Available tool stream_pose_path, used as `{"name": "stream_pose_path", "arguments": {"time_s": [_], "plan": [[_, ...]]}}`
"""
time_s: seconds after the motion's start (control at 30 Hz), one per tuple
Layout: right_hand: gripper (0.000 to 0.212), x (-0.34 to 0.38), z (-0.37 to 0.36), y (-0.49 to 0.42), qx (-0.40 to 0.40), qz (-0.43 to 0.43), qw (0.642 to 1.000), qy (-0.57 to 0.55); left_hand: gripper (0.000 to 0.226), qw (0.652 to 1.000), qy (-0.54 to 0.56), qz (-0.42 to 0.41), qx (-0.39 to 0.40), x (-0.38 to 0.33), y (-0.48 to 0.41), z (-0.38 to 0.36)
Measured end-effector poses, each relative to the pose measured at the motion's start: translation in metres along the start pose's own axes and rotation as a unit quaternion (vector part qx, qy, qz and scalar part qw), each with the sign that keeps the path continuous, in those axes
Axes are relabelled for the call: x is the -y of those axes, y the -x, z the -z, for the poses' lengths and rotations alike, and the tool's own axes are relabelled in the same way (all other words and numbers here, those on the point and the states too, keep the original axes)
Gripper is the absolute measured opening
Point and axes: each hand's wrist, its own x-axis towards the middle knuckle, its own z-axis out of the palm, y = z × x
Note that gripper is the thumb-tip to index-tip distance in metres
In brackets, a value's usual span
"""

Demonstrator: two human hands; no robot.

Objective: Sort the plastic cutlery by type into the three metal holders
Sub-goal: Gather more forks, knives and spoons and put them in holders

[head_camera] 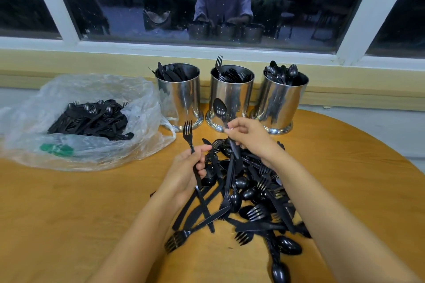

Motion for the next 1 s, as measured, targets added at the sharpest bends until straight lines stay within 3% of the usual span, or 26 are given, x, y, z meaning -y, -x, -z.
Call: {"name": "stream_pose_path", "arguments": {"time_s": [0.3,0.53,0.67,0.73,0.8,0.87,0.93,1.0], "plan": [[0.018,-0.007,-0.014,0.093,0.010,0.000,0.998,-0.066,0.030,0.997,0.075,-0.016,-0.009,0.013,0.049,-0.020],[0.007,-0.019,-0.047,0.125,0.036,0.041,0.994,-0.093,0.069,0.998,0.054,-0.036,0.027,0.044,0.063,-0.019],[0.012,-0.024,-0.057,0.122,0.022,0.089,0.995,-0.029,0.033,0.998,0.065,-0.012,0.007,0.052,0.055,-0.018],[0.004,-0.026,-0.048,0.112,-0.052,0.083,0.995,-0.033,0.032,0.997,0.043,0.016,0.064,0.049,0.051,-0.012],[0.020,-0.023,-0.034,0.100,-0.076,0.056,0.995,-0.042,0.029,0.982,0.030,0.083,0.165,0.046,0.048,-0.009],[0.032,-0.018,-0.023,0.090,0.013,0.020,0.999,-0.037,0.025,0.956,0.005,0.150,0.253,0.044,0.047,-0.009],[0.026,-0.013,-0.019,0.085,0.106,0.019,0.994,-0.022,0.022,0.928,-0.018,0.188,0.322,0.043,0.046,-0.010],[0.016,-0.011,-0.017,0.078,0.124,0.042,0.991,-0.018,0.021,0.907,-0.029,0.201,0.369,0.041,0.042,-0.011]]}}
